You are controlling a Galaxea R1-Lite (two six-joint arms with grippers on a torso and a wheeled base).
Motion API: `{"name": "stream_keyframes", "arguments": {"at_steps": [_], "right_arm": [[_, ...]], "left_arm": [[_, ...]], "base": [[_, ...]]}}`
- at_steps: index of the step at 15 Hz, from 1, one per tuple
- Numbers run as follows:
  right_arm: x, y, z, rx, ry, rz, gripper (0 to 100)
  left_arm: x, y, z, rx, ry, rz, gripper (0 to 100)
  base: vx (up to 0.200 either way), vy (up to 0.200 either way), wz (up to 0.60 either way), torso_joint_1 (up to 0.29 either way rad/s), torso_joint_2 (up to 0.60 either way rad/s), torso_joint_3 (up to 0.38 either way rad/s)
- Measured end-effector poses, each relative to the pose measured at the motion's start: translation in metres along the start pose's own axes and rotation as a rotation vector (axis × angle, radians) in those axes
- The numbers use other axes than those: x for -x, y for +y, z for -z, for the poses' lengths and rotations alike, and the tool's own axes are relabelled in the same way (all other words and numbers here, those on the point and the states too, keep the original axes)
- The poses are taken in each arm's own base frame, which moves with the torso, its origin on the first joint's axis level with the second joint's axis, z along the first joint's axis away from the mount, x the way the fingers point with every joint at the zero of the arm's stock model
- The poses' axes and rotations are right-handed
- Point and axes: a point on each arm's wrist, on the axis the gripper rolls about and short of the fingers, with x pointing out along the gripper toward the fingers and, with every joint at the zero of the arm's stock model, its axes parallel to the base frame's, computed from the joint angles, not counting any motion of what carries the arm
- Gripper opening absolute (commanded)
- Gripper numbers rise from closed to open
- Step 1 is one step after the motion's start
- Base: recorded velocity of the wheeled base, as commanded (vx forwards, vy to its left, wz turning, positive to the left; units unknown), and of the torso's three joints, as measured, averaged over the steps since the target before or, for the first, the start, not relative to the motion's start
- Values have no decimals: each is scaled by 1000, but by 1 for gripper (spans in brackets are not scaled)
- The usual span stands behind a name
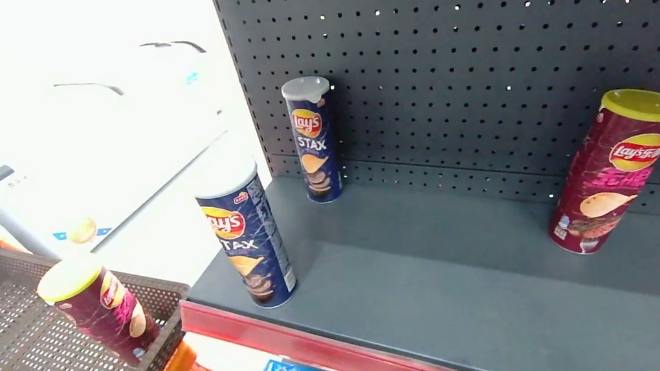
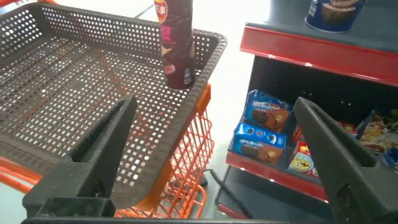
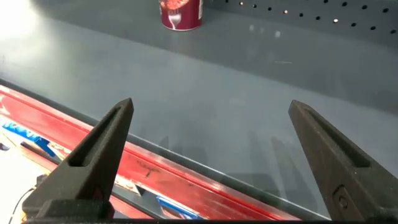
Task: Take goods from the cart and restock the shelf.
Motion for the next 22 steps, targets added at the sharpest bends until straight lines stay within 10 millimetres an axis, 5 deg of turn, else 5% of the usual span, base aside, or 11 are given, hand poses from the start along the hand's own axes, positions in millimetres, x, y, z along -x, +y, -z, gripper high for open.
{"name": "stream_keyframes", "arguments": {"at_steps": [10,15,22], "right_arm": [[0,0,0,0,0,1,100],[0,0,0,0,0,0,100],[0,0,0,0,0,0,100]], "left_arm": [[0,0,-3,-11,2,7,100],[-17,1,-57,-56,97,-77,100],[-83,4,-105,-76,272,-145,100]], "base": [[0,0,0,0,0,0],[0,0,0,0,0,0],[0,0,0,0,0,0]]}}
